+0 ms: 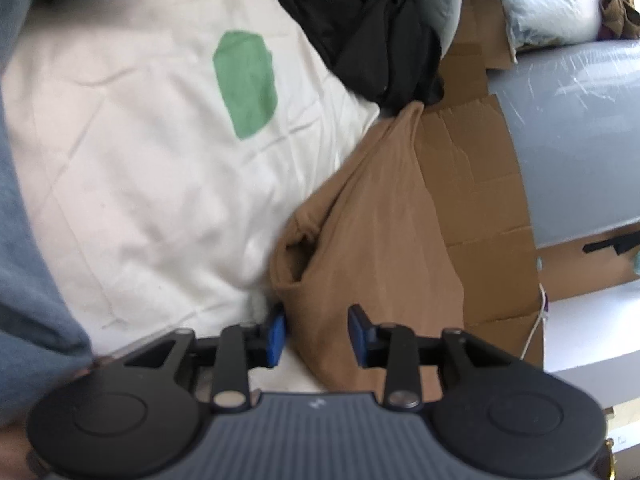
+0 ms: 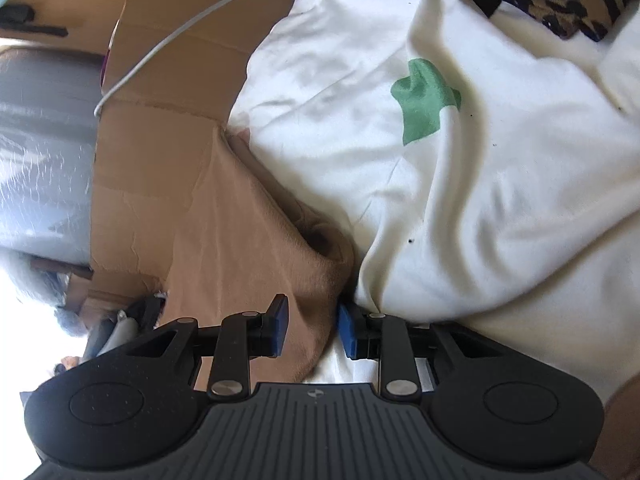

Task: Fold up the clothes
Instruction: 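Close both tools on the folded shirt edge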

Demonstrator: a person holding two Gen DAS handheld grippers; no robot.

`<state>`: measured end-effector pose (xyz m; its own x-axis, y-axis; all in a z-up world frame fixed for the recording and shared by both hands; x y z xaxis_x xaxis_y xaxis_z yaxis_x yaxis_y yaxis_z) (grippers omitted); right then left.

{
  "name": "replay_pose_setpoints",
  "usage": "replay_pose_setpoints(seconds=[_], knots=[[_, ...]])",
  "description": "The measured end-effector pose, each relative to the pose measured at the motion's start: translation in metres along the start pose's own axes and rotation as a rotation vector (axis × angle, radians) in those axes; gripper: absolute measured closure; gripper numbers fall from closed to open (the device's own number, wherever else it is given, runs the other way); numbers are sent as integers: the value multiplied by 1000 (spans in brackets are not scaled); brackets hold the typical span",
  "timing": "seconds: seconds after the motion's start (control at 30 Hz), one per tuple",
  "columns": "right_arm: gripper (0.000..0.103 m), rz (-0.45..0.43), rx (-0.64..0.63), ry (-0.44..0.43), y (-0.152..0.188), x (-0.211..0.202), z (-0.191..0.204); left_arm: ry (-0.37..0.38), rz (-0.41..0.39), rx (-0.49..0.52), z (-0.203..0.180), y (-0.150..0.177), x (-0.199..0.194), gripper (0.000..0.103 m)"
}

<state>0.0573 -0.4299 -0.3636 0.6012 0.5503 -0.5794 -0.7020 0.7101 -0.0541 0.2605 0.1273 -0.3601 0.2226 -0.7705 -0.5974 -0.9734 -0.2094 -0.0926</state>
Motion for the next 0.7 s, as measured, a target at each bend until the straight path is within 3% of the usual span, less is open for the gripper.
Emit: replay_pose_setpoints(seconds=[0.07,0.17,0.23,0.37,0.43,0.6,0.67,0.7], knots=[[71,-17,13,-16,-4,0,-1,4,-3,2,2,-1,4,68],[77,-45,8,-38,-9,-3,4,22,-8,-19,5,-6,5,79],[77,-50,-7,-44,-10,-3,8,35,-9,-14,5,-7,1,99],[76,-22,-11,-28,-6,7,6,39,-7,-12,5,-9,1,95],[76,-13,-10,-32,-3,12,4,31,-8,-22,7,-9,4,87],[76,8,-10,-69,-8,23,7,49,-13,-43,9,-12,12,86],[80,10,9,-89,-10,24,6,61,-13,-56,9,-13,14,86],[87,11,20,-98,-11,24,6,66,-13,-61,9,-14,14,88]])
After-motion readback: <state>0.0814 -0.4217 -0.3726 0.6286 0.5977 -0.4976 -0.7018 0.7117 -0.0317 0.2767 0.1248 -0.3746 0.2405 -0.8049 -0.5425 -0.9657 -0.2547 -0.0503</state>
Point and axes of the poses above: each gripper's, at about its wrist camera, not at the fingertips, and x roughly the way its jaws point, z to its left, y to its underside, the point moved 6 cm from there along x, roughly the way its jaws point, and after that the axes turned 10 degrees about z, right-handed, at the moved point
